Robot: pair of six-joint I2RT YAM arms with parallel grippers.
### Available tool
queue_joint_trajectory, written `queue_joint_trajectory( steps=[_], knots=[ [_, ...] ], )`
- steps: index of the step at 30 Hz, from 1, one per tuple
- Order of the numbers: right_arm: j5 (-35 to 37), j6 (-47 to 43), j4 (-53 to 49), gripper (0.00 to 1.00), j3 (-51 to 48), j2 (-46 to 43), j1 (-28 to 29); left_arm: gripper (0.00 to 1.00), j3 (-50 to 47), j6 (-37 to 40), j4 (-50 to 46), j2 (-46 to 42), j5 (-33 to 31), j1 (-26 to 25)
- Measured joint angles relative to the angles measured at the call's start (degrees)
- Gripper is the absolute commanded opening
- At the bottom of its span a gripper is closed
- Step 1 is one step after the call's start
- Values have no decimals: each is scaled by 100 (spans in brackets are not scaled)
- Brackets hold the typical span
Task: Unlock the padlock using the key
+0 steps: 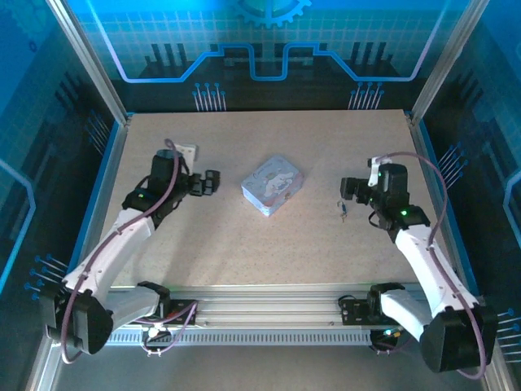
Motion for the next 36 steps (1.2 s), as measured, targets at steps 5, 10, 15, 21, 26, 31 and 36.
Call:
queue_joint_trajectory(
  steps=[5, 10, 15, 21, 26, 31, 36],
  knots=[
    [74, -197, 1014, 100, -807, 140, 0, 99, -1187, 269, 767, -310, -258, 577],
    [382, -216, 2216, 100, -1412, 70, -13, 99, -2192, 754, 1705, -498, -424, 590],
    [632, -278, 3338, 100, -2015, -107, -70, 99, -2793, 887, 3121, -439, -529, 595],
    [651, -356, 4395, 100, -2363, 175, -175, 99, -3565, 811, 5228, 236, -529, 710],
    [586, -450, 5088, 100, -2485, 682, -179, 99, -3801, 708, 6776, 1163, -531, 743],
    [404, -614, 5633, 100, -2494, 1250, -181, 99, -3851, 680, 8124, 2277, -551, 745],
    [299, -693, 5991, 100, -2413, 2011, -190, 99, -3853, 673, 8540, 2734, -660, 745]
  ],
)
